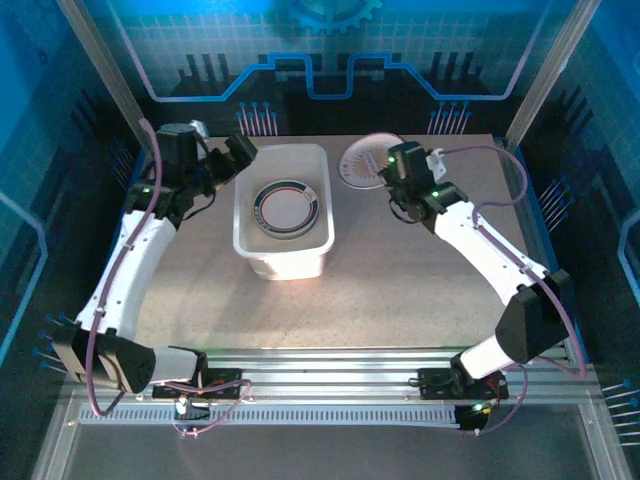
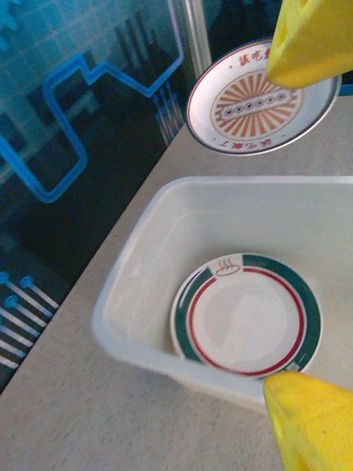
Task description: Place the plates into the plastic bin on the countertop
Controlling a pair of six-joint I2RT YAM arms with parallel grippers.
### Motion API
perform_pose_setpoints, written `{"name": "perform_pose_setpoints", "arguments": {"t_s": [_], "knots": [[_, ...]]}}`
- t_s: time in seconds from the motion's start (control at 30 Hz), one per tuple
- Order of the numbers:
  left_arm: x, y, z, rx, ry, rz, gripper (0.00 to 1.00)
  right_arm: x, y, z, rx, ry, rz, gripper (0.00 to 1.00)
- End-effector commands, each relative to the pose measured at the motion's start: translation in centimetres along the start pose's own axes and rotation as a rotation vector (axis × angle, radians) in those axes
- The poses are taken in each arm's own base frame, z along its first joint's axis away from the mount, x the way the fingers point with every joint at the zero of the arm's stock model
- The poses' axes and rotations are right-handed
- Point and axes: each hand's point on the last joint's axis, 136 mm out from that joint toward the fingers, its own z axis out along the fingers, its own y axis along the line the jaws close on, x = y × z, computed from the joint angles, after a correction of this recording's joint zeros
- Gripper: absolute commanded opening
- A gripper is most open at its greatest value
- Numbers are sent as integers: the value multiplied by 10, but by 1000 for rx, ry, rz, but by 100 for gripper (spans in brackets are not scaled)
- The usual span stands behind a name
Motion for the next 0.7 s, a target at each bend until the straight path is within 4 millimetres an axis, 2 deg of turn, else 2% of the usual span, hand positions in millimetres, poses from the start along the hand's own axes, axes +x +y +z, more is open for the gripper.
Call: {"name": "perform_pose_setpoints", "arguments": {"t_s": [0.0, 0.13, 0.23, 0.43, 0.67], "knots": [[-1, 11, -17, -12, -10, 30, 100, 8, 43, -22, -93, -14, -14, 0], [-7, 28, -26, -49, -36, 20, 99, 53, 69, -15, -136, 74, -29, 0], [-8, 38, -28, -71, -33, 8, 100, 85, 76, -6, -129, 135, -36, 0], [-3, 52, -23, -97, -5, -7, 99, 135, 74, 5, -94, 211, -54, 0], [3, 61, -20, -106, 16, -21, 99, 173, 53, 15, 20, 250, -75, 0]]}}
